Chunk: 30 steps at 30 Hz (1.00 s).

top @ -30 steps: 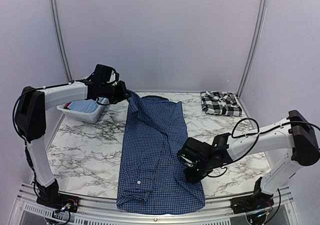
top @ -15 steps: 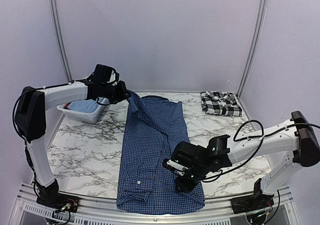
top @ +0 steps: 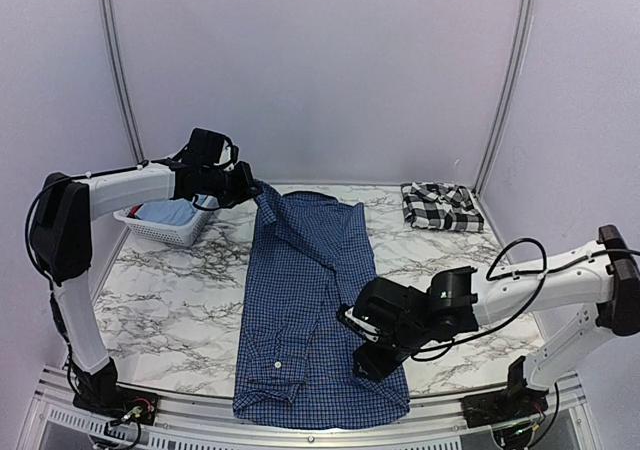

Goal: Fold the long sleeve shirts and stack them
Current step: Smooth out the rectangle-folded shirt at the center of the board.

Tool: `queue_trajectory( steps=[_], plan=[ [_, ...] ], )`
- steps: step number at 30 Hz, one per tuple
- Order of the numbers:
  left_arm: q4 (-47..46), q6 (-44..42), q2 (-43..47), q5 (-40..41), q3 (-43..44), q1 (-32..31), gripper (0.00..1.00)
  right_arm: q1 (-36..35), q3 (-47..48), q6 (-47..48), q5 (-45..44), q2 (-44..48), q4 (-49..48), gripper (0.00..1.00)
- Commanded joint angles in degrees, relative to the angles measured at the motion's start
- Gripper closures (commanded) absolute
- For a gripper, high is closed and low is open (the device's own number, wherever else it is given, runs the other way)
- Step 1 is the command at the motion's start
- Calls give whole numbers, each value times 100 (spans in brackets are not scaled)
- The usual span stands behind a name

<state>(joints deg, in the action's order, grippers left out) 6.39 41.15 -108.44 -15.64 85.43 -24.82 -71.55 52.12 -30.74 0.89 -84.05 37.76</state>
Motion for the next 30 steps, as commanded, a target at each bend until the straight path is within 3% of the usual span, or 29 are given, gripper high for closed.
queue_trajectory(
  steps=[1, 7, 20, 28, 30],
  plan=[
    [24, 23, -124, -97, 53, 3, 100, 71, -213, -90, 251, 113, -217, 51],
    [25, 36, -149, -106, 79, -10, 100, 63, -550, -2, 645, -112, -557, 52],
    [20, 39, -230, -210, 364, -70, 100, -3, -446, -192, 657, 125, -704, 69],
    [21, 55, -329, -278, 834, -178, 100, -39, -512, -270, 694, 122, -834, 97],
    [20, 59, -348, -281, 999, -198, 100, -50, -526, -295, 685, 158, -836, 100]
  ],
)
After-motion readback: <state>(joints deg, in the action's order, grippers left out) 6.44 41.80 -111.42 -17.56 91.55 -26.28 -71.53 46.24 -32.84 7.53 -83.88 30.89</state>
